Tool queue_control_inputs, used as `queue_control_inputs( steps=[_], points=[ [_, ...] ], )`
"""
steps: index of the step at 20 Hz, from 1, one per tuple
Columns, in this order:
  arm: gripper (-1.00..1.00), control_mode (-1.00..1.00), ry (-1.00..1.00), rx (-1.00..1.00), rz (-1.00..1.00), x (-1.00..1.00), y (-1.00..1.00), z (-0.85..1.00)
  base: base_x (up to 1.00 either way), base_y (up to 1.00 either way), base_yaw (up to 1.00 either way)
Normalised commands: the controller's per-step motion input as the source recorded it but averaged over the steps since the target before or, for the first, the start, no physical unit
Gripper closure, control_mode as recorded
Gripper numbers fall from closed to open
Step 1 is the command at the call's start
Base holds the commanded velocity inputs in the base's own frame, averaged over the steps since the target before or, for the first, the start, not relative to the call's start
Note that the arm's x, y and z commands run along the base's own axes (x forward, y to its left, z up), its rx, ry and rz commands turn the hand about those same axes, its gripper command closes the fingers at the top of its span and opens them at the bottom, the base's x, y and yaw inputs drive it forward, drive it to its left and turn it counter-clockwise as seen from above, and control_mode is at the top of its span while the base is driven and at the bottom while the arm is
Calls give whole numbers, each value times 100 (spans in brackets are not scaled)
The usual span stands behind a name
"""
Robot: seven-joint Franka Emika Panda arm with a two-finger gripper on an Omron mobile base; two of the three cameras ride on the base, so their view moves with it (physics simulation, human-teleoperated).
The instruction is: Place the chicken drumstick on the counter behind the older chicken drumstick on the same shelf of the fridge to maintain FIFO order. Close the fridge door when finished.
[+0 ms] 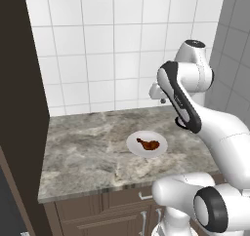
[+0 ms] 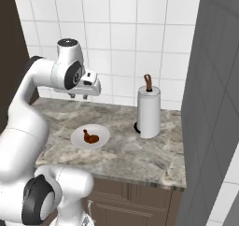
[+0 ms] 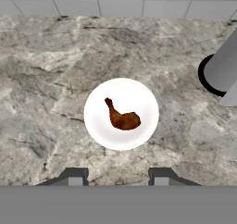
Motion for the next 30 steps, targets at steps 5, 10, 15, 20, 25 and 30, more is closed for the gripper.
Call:
queue_control_inputs(
  steps=[5, 10, 15, 20, 25, 30],
  points=[
    [-100, -100, 1, 0, 0, -4, 0, -10, 0, 0, 0],
    [-100, -100, 5, -9, 0, 2, 1, -79, 0, 0, 0],
    [-100, -100, 1, -20, 6, 17, 30, -100, 0, 0, 0],
    [-100, -100, 7, -8, 18, 33, 3, -92, 0, 0, 0],
    [-100, -100, 8, 0, 15, 51, -4, -32, 0, 0, 0],
    [-100, -100, 8, -8, 1, 44, 0, -37, 0, 0, 0]
  ],
)
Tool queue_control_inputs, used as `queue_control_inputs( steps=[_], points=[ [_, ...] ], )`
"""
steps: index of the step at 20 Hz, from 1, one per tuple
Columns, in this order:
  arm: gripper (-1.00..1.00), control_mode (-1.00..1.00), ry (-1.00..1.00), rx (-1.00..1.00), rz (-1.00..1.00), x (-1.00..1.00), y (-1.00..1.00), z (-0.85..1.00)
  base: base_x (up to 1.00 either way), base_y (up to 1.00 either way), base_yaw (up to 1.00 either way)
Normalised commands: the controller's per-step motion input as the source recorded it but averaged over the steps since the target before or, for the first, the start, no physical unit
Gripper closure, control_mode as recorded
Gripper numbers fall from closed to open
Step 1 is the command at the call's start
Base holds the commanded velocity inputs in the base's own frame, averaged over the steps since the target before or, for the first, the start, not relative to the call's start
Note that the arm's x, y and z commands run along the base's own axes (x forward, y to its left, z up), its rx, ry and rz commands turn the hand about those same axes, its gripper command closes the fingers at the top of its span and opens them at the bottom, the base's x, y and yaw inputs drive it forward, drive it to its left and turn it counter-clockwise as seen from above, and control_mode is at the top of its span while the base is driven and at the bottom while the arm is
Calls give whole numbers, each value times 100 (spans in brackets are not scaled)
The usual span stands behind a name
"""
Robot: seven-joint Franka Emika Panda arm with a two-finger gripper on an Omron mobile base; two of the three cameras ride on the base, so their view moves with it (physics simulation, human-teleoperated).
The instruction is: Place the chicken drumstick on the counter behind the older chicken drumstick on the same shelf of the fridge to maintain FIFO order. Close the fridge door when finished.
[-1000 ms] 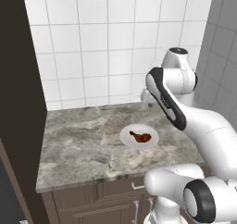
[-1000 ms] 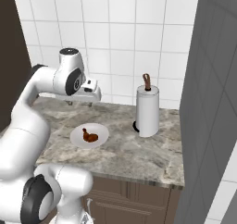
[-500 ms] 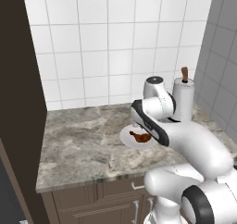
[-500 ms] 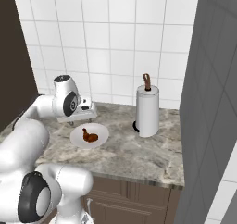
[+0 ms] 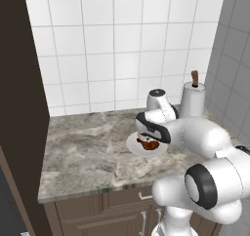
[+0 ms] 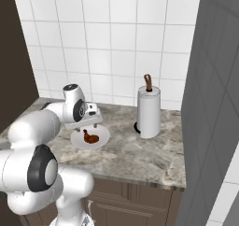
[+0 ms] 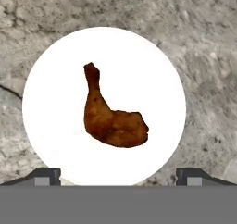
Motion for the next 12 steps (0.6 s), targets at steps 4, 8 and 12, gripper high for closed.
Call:
queue_control_inputs(
  steps=[4, 8, 12],
  points=[
    [-100, -100, 7, -8, 4, 25, 0, -40, 0, 0, 0],
    [-100, -100, 8, -12, 12, 3, 5, -19, 0, 0, 0],
    [-100, -100, -1, -7, 12, -24, 0, -4, 0, 0, 0]
  ],
)
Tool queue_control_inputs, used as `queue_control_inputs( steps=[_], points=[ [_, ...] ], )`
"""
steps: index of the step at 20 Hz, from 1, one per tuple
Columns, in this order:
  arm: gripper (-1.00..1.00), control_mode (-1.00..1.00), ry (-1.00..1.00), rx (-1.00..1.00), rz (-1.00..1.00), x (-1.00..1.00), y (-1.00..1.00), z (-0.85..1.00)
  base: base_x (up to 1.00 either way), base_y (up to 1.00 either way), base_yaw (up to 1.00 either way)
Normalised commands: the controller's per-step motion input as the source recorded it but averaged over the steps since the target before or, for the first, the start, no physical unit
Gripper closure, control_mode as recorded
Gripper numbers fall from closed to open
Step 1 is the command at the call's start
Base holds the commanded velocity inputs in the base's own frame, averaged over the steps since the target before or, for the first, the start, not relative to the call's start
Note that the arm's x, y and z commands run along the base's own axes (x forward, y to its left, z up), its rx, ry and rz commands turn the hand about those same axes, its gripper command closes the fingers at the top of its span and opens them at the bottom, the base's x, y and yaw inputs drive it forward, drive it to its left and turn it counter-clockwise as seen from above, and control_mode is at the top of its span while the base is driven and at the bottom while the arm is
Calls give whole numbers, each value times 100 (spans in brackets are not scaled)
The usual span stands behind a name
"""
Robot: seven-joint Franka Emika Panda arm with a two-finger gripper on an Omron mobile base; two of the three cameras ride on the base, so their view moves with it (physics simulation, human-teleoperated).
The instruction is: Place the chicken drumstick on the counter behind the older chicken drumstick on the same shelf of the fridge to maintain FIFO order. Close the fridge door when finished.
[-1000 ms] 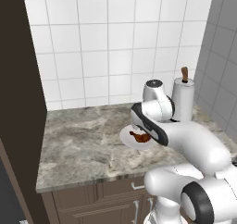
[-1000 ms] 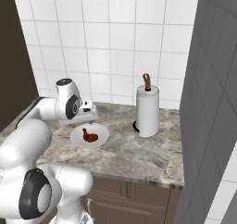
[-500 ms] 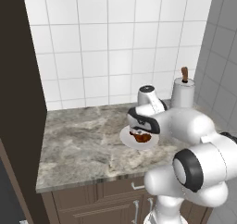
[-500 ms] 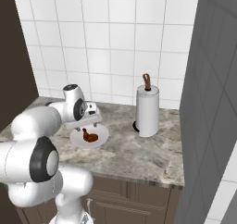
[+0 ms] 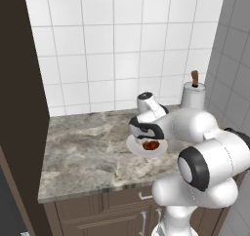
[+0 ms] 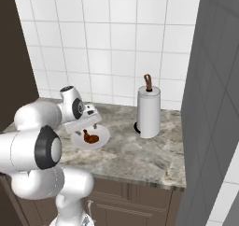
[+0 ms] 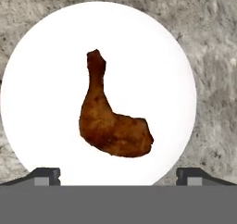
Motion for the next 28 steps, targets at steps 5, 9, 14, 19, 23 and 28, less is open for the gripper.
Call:
queue_control_inputs(
  steps=[5, 9, 14, 19, 23, 28],
  points=[
    [-100, -100, 0, -6, 7, -26, 0, -4, 0, 0, 0],
    [-100, -100, 3, -4, 7, 4, 0, -28, 0, 0, 0],
    [-100, -100, 6, -1, 5, 31, 0, -11, 0, 0, 0],
    [-100, -100, 1, 0, 5, 20, 0, -10, 0, 0, 0],
    [-100, -100, 2, 0, 6, 4, 0, -25, 0, 0, 0],
    [-100, -100, 7, 0, 7, 0, 0, -25, 0, 0, 0]
  ],
)
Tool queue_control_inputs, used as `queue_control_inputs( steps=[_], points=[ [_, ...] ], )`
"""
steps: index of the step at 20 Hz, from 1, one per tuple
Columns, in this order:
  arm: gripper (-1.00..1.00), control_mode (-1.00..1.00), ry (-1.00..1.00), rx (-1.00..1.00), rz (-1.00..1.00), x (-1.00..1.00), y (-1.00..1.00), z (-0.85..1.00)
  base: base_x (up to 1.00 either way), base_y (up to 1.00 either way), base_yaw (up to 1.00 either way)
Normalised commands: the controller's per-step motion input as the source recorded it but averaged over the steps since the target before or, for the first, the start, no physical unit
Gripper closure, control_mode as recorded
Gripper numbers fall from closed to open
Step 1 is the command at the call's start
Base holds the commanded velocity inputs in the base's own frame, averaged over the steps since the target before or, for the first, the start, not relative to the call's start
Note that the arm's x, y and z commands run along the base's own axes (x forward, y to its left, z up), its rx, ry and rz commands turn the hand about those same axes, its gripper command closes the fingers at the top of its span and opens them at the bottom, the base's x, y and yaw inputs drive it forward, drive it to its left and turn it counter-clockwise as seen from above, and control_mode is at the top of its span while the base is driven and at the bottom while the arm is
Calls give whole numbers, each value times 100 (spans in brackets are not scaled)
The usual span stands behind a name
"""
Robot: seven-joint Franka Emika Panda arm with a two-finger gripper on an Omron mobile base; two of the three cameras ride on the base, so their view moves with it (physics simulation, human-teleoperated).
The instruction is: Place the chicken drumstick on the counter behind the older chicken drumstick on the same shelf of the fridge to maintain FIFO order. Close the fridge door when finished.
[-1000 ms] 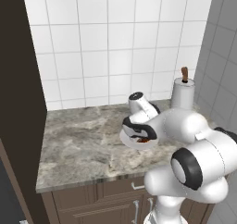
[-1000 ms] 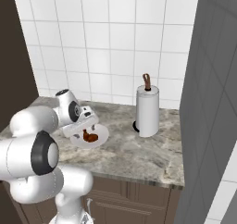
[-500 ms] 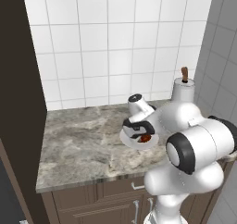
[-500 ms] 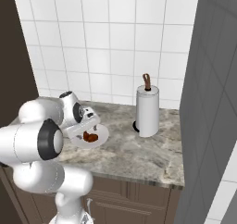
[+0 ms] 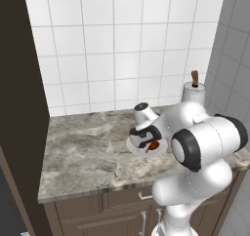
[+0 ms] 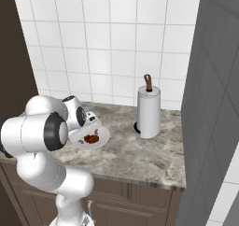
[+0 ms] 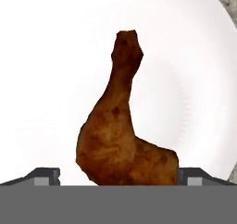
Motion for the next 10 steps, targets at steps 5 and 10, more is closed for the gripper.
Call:
queue_control_inputs(
  steps=[5, 10],
  points=[
    [-100, -100, 8, 0, 8, 7, 0, -25, 0, 0, 0],
    [-100, -100, 11, 0, 7, 19, 0, -34, 0, 0, 0]
  ],
)
